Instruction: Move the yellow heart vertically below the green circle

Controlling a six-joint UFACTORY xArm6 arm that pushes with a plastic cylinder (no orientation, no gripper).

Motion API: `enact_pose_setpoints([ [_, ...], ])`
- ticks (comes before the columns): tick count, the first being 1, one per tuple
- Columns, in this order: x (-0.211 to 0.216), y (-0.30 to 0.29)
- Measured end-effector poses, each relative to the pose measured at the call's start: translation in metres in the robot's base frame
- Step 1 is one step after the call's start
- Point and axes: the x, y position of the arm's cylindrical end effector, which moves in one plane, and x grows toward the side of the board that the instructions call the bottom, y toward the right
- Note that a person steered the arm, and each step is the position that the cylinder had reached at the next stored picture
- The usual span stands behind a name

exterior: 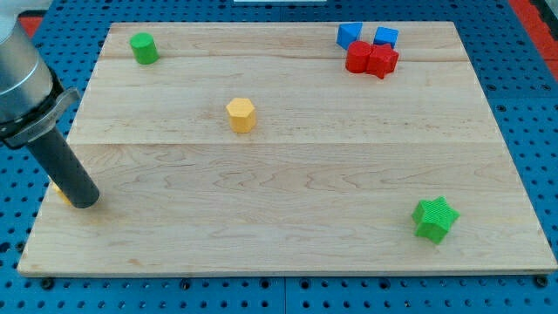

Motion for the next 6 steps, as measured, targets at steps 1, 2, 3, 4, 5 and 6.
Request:
enact_pose_setpoints([
  [1,0.036,-0.039],
  [2,0.003,-0.075],
  [3,-0.063,0.02],
  [4,-0.126,0.116],
  [5,-0.075,0.12],
  [6,-0.053,0.062],
])
